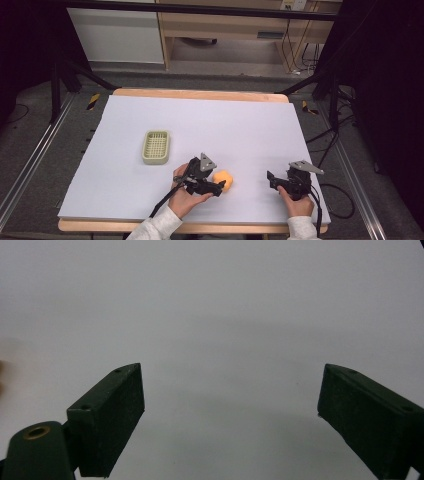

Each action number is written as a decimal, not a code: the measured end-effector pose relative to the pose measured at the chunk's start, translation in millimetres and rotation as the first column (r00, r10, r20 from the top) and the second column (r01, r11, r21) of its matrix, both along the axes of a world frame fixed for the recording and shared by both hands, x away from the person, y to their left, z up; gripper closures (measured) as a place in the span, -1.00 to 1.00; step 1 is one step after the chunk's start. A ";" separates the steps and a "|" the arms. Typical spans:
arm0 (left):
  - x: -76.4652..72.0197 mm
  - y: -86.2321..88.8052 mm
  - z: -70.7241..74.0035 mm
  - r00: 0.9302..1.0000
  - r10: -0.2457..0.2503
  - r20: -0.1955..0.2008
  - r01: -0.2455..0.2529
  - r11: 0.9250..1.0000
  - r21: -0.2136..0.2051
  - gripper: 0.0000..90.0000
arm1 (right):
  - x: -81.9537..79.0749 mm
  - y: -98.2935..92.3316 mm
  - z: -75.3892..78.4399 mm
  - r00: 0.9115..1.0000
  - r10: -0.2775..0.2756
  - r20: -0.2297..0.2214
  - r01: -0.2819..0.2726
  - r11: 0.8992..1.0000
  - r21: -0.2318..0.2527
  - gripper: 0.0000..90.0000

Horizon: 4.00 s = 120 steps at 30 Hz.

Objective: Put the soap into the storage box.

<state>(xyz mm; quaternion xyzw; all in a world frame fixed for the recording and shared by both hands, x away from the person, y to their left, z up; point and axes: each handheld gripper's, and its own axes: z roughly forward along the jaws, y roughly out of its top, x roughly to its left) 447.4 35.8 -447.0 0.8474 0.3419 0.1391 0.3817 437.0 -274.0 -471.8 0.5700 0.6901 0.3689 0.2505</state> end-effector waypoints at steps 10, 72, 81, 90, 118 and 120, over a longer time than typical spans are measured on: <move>0.4 -14.2 -6.9 1.000 -0.019 -0.019 0.020 1.000 0.021 -0.64 | 0.1 -0.1 -0.2 1.000 0.003 0.000 -0.003 1.000 0.001 -0.74; 4.7 -42.3 -30.4 0.993 0.102 -0.065 -0.099 0.993 0.061 -0.44 | 1.0 -0.3 -0.6 1.000 0.006 -0.008 -0.007 1.000 -0.002 -0.74; 3.1 -37.3 -23.6 0.996 0.063 -0.066 -0.059 0.997 0.048 -0.44 | 0.9 -0.7 -0.4 1.000 0.007 -0.007 -0.007 1.000 -0.001 -0.74; -0.8 -23.8 -10.8 0.999 0.014 -0.046 -0.011 0.999 0.052 -0.44 | 0.8 -0.9 -0.4 1.000 0.005 -0.007 -0.005 1.000 0.001 -0.74; 5.0 27.9 22.3 1.000 0.013 -0.017 -0.013 1.000 0.011 -0.44 | 0.9 -1.0 -0.8 1.000 -0.001 -0.007 0.001 1.000 0.000 -0.74; 6.0 32.5 24.5 1.000 0.013 -0.012 -0.013 1.000 0.013 -0.44 | 1.1 -1.2 -1.0 1.000 -0.002 -0.010 0.002 1.000 0.002 -0.74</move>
